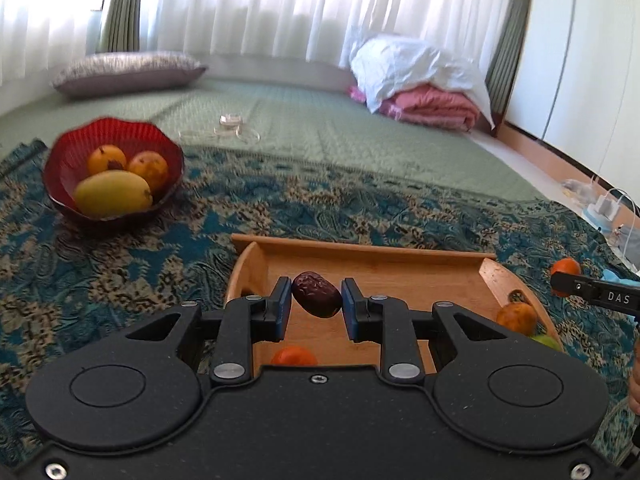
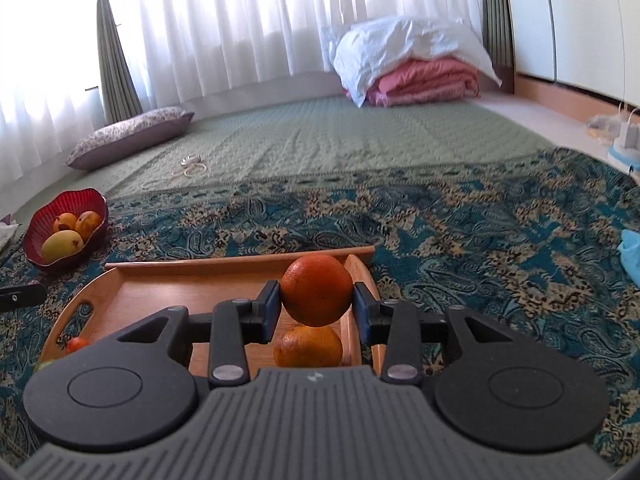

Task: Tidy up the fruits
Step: 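Lift the tangerine and date and carry both over the wooden tray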

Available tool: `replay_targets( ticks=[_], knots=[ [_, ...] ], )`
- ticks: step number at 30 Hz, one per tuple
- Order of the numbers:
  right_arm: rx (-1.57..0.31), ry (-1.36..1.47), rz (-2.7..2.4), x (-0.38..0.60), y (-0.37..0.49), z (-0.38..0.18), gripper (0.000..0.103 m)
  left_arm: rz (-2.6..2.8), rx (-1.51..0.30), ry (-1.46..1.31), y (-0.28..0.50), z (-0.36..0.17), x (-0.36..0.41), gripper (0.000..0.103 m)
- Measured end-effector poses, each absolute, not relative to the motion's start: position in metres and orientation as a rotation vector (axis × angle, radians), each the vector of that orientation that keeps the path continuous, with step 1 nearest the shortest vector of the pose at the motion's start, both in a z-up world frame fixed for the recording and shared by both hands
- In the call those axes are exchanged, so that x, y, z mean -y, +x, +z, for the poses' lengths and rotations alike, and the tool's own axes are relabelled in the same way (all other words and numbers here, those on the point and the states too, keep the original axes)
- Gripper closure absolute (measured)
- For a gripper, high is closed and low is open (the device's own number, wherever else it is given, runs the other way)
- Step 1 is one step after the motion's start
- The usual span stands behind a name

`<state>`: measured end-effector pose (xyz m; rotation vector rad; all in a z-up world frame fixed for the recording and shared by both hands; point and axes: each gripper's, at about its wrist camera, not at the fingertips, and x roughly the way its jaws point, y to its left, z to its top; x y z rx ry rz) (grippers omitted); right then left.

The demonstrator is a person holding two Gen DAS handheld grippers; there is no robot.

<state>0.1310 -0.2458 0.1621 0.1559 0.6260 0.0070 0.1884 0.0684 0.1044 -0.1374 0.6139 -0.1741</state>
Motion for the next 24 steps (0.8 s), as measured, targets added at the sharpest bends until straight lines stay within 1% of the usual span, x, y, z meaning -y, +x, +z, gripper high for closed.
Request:
replay_targets(
  ticks=[10,24],
  knots=[
    [-0.807,0.132,0.007,0.243,0.187,0.136,0.061,-0.160,-0.762,-0.117,0.247,0.080,-0.056,0.078],
    [-0.857,0.074,0.006,0.229,0.204,0.121,0.061,-0.123,-0.828,-0.046,0.272,0.058,-0.042,0.078]
  ],
)
